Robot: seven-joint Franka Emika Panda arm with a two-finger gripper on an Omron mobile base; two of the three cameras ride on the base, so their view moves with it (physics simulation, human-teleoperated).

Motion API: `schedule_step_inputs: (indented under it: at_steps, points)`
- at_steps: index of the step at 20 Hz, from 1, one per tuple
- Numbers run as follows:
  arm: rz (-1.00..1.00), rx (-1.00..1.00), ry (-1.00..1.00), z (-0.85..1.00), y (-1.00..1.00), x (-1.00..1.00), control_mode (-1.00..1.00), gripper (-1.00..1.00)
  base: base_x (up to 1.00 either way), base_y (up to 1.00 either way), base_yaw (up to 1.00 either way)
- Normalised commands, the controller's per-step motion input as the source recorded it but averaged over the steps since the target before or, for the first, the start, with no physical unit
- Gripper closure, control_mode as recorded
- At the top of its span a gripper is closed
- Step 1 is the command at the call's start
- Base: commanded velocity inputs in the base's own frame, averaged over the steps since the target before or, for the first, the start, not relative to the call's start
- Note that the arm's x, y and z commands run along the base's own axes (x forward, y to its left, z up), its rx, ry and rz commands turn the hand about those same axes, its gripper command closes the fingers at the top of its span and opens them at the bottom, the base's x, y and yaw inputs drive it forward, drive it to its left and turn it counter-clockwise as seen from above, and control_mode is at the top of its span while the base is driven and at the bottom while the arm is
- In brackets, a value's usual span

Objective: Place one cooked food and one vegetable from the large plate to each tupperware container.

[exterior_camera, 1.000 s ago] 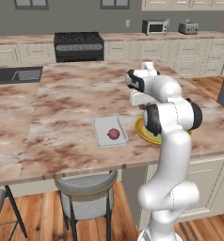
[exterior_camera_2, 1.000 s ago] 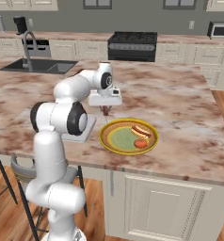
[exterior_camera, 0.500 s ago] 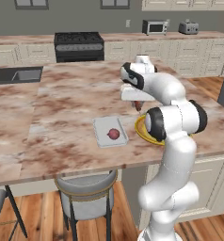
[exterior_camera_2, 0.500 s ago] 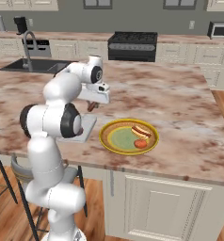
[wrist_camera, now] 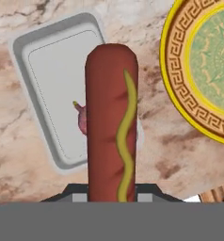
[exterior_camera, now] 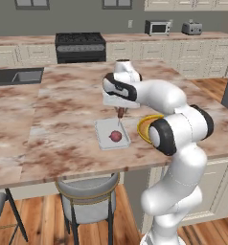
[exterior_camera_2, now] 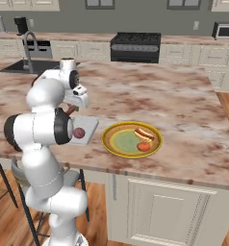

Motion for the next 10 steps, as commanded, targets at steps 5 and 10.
schedule_step_inputs:
  at_steps: [5, 10]
  points:
    - [0.17, -0.12, -0.12, -0.12, 0.74, 0.2, -1.0, 1.0, 0.0, 0.0, 0.0]
    - [0.12, -0.16, 0.02, -0.37, 0.31, 0.22, -1.0, 1.0, 0.0, 0.0, 0.0]
